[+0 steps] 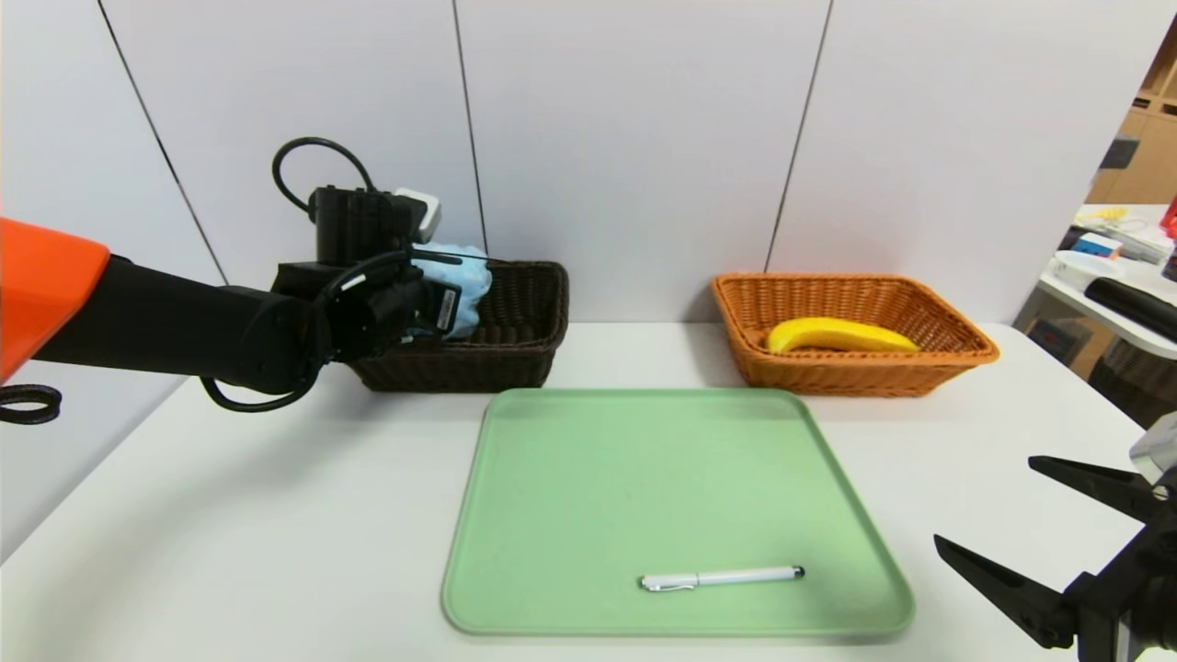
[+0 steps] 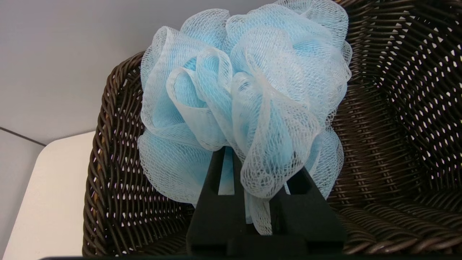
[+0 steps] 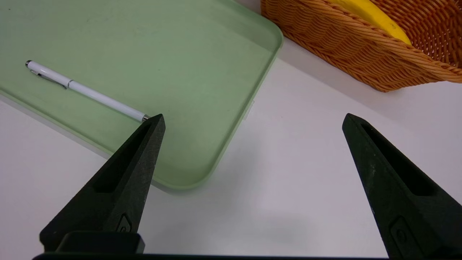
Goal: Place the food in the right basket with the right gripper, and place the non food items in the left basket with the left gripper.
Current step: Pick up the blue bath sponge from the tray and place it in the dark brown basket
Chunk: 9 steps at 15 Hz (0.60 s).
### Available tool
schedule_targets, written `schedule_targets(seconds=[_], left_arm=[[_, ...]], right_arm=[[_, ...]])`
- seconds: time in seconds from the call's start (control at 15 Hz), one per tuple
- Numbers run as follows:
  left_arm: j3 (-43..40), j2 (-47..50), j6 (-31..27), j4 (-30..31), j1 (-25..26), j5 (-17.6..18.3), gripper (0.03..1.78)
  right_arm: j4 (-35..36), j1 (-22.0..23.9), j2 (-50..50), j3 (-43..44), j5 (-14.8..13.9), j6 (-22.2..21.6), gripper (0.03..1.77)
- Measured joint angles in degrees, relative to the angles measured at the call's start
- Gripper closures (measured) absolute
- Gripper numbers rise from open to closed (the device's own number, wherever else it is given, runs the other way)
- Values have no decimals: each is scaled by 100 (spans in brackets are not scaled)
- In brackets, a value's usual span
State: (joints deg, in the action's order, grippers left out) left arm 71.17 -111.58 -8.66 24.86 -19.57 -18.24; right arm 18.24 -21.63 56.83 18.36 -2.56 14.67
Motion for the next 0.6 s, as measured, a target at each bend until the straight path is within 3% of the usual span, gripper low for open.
schedule_targets(seconds=[0.2,0.6], left_arm=[[-66,-13,-44,325,-2,20,158],[-69,-24,-46,347,-2,22,158]], right_arm=[[1,-4,9,5,4,40,10],[1,-15,13,2,2,52,10]])
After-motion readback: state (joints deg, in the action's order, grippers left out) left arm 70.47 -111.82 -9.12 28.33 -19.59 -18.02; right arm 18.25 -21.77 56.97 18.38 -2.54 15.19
